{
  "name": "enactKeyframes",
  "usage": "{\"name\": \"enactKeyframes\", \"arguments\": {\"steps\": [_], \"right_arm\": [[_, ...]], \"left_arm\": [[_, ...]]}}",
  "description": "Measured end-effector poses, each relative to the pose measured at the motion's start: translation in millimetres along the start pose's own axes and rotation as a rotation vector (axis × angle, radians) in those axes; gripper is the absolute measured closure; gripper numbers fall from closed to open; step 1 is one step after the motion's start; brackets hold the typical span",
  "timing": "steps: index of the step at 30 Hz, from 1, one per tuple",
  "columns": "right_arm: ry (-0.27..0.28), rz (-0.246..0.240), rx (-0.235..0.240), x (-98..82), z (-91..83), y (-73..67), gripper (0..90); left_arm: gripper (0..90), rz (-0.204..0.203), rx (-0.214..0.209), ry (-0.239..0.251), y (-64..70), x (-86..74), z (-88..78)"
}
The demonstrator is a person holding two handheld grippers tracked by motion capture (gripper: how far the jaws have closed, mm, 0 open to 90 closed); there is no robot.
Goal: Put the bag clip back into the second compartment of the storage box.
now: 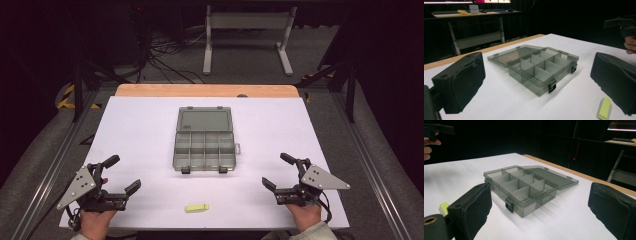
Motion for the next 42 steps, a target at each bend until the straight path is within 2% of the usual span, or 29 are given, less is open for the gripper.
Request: {"name": "enactKeyframes", "arguments": {"steps": [6,12,20,27,34,40,42], "right_arm": [[-0.006,-0.001,0.001,-0.8,1.3,-0.7,5.7],[-0.01,0.009,-0.001,-1.7,1.6,-0.2,5.1],[-0.017,0.011,0.005,-2.8,2.6,-0.7,5.0],[-0.022,0.014,0.013,-4.3,3.9,-1.0,4.9],[-0.023,0.019,0.014,-4.6,3.7,-1.0,4.9],[-0.024,0.022,0.017,-4.8,4.1,-1.5,4.9],[-0.025,0.024,0.019,-5.0,4.4,-1.8,4.9]], "left_arm": [[0.1,0.007,-0.041,-0.007,10.2,5.1,16.6],[0.1,0.009,-0.06,-0.001,16.9,8.7,28.0],[0.0,0.014,-0.114,-0.008,30.5,13.5,48.3],[0.1,0.002,-0.156,-0.007,41.6,16.1,67.6],[0.1,0.007,-0.186,-0.018,50.2,15.7,79.2],[0.2,-0.011,-0.202,-0.025,54.8,15.1,87.4],[0.2,-0.005,-0.212,-0.038,56.9,14.1,89.5]]}}
Point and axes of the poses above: each handheld gripper's, and its own axes: z roughly forward along the jaws, x roughly out of its top, y roughly to its right, the point moved 9 cm from there along z, roughly forward along the jaws, and after that the axes turned 14 degrees about y, right-handed, at the moved point
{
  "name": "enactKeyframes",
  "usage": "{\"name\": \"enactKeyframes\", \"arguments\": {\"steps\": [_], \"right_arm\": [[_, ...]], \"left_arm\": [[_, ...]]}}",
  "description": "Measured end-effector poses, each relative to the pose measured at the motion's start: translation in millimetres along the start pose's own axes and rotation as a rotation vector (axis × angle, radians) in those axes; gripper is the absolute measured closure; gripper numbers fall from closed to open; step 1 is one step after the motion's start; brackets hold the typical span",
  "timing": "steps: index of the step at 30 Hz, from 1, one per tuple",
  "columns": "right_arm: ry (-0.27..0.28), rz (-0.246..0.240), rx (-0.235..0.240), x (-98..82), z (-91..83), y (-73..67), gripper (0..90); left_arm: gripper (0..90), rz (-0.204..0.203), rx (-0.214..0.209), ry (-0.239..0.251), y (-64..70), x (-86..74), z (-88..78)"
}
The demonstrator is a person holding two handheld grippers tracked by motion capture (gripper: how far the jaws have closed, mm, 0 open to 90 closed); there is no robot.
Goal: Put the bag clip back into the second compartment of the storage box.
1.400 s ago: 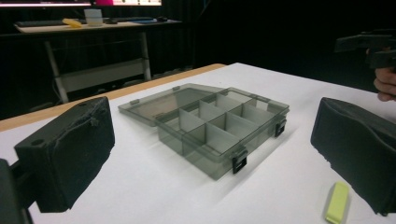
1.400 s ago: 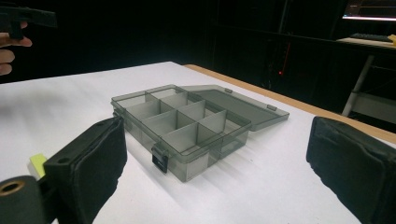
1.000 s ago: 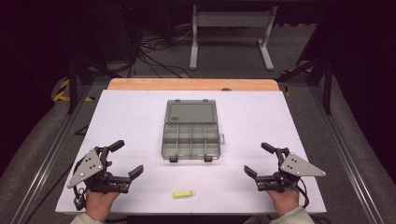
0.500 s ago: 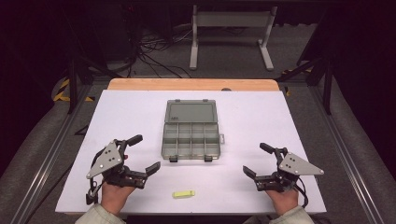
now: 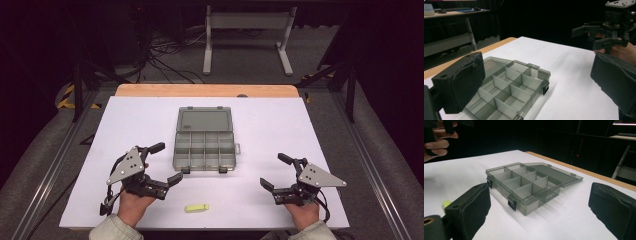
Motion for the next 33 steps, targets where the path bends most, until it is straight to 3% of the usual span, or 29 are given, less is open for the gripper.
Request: {"name": "enactKeyframes", "arguments": {"steps": [7,13,18,29,30,33], "right_arm": [[-0.007,0.004,0.004,-1.0,0.4,-0.3,4.9],[-0.01,0.006,0.007,-1.4,0.4,-0.2,4.9],[-0.012,0.009,0.01,-1.6,0.4,-0.3,4.9],[-0.013,0.011,0.011,-1.6,0.2,-0.4,4.9],[-0.014,0.011,0.01,-1.7,0.1,-0.3,4.9],[-0.013,0.014,0.011,-1.6,0.3,-0.4,4.9]], "left_arm": [[0.9,0.011,-0.055,-0.091,8.0,-5.7,8.9],[0.3,0.023,-0.069,-0.171,14.4,-8.2,11.0],[0.3,0.055,-0.094,-0.293,23.2,-11.7,12.7],[0.9,0.026,-0.134,-0.461,34.2,-27.6,15.6],[1.0,0.019,-0.144,-0.514,35.8,-33.1,15.4],[1.0,0.009,-0.15,-0.543,37.9,-37.7,15.8]]}}
Point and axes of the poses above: each handheld gripper's, and its own axes: z roughly forward along the jaws, x roughly out of its top, y roughly to its right, the point moved 9 cm from there along z, roughly forward along the jaws, and after that the axes turned 14 degrees about y, right-handed, at the moved point
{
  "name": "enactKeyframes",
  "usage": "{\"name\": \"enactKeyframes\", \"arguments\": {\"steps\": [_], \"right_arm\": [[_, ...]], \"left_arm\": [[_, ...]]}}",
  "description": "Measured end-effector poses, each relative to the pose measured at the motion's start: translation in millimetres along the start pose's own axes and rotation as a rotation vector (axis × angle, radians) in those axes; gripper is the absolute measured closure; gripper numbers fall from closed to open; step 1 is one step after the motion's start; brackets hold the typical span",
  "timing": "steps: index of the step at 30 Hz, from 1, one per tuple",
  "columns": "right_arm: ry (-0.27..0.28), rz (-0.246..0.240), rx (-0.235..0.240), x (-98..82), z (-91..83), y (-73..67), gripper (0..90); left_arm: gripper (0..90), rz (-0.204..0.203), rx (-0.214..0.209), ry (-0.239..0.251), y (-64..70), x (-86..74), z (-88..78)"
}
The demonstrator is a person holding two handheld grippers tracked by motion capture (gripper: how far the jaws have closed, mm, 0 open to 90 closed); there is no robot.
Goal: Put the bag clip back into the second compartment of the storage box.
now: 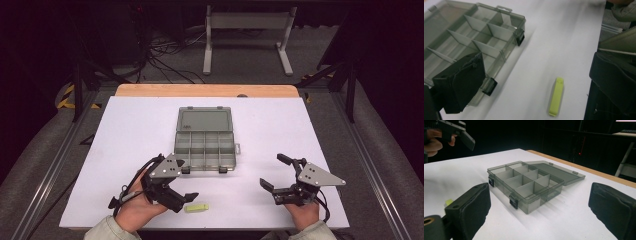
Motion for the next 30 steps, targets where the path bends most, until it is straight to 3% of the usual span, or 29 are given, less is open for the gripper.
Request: {"name": "enactKeyframes", "arguments": {"steps": [2,6,13,18,30], "right_arm": [[0.002,0.0,0.0,0.5,-0.1,-0.3,5.0],[0.002,0.0,0.0,0.5,-0.2,-0.1,5.0],[0.002,0.003,0.003,0.3,0.0,-0.2,5.0],[0.0,0.007,0.003,-0.1,0.1,-0.1,5.0],[-0.003,0.01,0.003,-0.4,0.0,-0.1,5.0]], "left_arm": [[1.0,-0.01,-0.008,-0.038,1.7,-4.6,2.6],[1.1,-0.02,-0.028,-0.069,4.2,-8.3,4.3],[1.9,-0.031,-0.06,-0.193,8.9,-25.7,14.7],[2.7,-0.016,-0.049,-0.267,10.6,-35.1,18.6],[3.3,0.002,-0.064,-0.36,15.2,-51.8,28.0]]}}
Point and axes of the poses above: each handheld gripper's, and its own axes: z roughly forward along the jaws, x roughly out of its top, y roughly to its right, the point moved 9 cm from there along z, roughly forward along the jaws, and after that the axes turned 14 degrees about y, right-handed, at the moved point
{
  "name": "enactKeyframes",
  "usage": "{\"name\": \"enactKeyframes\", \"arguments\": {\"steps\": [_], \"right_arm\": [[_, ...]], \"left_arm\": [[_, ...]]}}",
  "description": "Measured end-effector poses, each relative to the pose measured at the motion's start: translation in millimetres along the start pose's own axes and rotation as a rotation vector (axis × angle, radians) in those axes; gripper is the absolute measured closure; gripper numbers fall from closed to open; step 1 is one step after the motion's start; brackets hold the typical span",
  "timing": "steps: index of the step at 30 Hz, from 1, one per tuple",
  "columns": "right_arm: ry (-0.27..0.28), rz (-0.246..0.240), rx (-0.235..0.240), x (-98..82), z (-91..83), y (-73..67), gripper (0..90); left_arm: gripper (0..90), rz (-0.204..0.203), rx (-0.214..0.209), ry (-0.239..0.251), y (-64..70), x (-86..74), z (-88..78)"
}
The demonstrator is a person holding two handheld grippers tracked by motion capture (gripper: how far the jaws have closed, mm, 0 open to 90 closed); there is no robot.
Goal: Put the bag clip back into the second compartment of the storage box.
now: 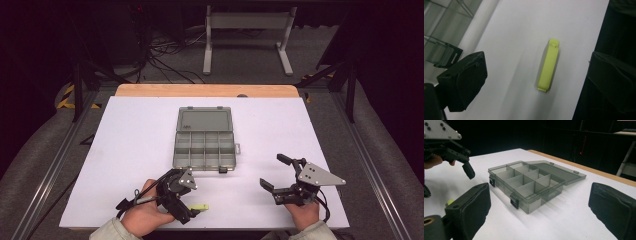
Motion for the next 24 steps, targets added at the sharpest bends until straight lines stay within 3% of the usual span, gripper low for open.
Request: {"name": "enactKeyframes", "arguments": {"steps": [7,17,24], "right_arm": [[0.0,0.0,0.001,0.0,-0.3,0.1,5.0],[-0.007,0.012,0.007,-1.2,-0.1,-0.4,5.0],[-0.006,0.016,0.012,-1.0,-0.1,-1.2,5.1]], "left_arm": [[4.0,0.002,-0.03,-0.058,2.4,-10.4,12.7],[7.2,-0.001,-0.044,-0.075,1.9,-16.3,19.1],[22.5,0.012,-0.057,-0.044,5.3,-13.3,17.8]]}}
Point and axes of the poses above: each handheld gripper's, and its own axes: z roughly forward along the jaws, x roughly out of its top, y roughly to its right, the point moved 9 cm from there along z, roughly forward along the jaws, and after that the axes turned 14 degrees about y, right-handed, at the moved point
